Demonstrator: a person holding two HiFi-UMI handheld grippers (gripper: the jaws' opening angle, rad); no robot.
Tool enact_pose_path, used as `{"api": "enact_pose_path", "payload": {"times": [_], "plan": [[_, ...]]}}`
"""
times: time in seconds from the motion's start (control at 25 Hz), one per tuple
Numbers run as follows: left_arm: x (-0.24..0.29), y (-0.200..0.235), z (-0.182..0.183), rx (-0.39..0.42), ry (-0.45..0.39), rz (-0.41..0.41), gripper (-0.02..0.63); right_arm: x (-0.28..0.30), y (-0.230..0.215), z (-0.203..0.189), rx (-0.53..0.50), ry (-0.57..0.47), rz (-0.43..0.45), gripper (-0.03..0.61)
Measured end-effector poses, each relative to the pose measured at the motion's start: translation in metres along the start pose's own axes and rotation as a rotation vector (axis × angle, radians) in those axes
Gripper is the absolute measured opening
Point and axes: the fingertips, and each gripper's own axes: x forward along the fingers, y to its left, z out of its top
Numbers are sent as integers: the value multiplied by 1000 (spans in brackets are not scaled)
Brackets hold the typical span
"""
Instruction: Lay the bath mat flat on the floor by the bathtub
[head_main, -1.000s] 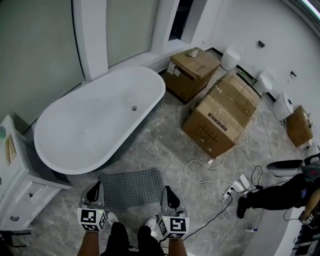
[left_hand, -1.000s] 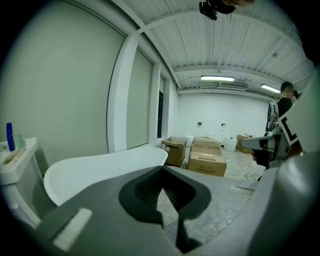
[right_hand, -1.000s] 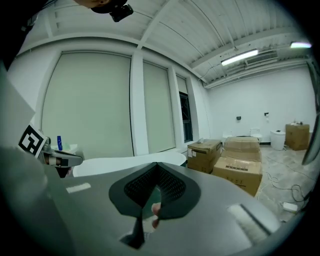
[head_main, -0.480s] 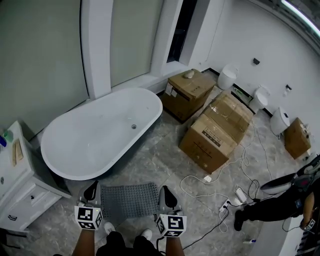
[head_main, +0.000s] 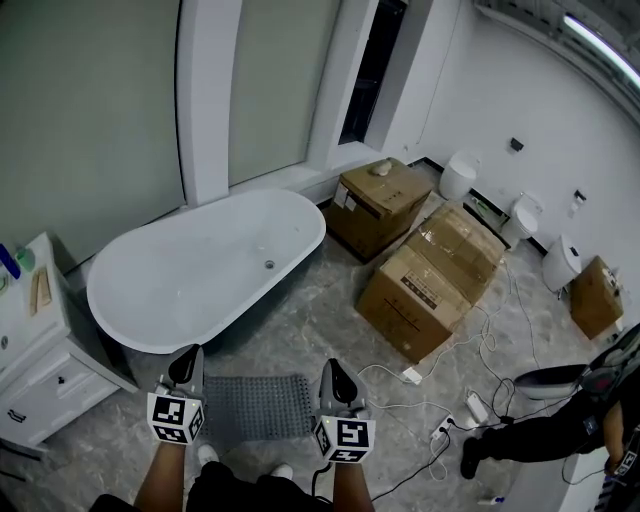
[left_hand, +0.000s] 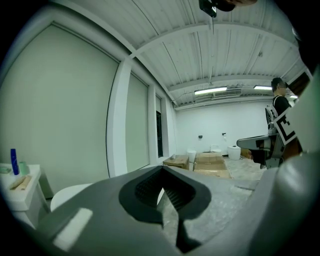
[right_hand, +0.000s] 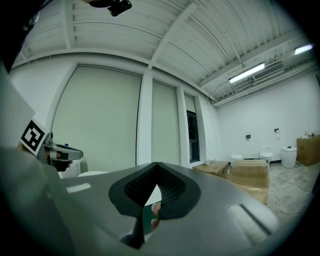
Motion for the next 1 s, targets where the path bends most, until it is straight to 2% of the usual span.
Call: {"api": "enact_pose_path", "payload": {"times": [0.36, 0.52, 1.0], "plan": [[-14, -27, 0, 23, -11, 23, 0, -11, -13, 10, 25, -33, 31, 25], [-19, -36, 3, 44, -13, 15, 0, -14, -12, 11, -11, -35, 45, 25], [-18, -40, 5, 39, -11, 2, 2, -12, -8, 10, -25, -38, 61, 25]]}}
